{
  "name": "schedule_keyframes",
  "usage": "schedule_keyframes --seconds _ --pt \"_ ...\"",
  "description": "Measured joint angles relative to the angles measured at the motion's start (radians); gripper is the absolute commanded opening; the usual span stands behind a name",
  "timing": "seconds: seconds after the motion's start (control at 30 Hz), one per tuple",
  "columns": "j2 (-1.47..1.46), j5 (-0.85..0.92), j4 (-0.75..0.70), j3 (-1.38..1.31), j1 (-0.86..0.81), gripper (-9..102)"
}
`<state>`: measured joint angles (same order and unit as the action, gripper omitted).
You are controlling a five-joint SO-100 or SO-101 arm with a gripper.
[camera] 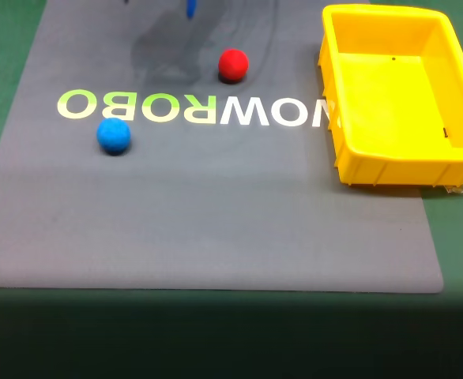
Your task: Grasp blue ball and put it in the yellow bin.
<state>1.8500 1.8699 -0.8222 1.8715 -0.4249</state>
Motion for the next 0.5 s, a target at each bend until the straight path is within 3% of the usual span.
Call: schedule_keyframes --seconds 0.5 --pt "-0.502 -0.064 0.034 -0.339 -0.005 33"
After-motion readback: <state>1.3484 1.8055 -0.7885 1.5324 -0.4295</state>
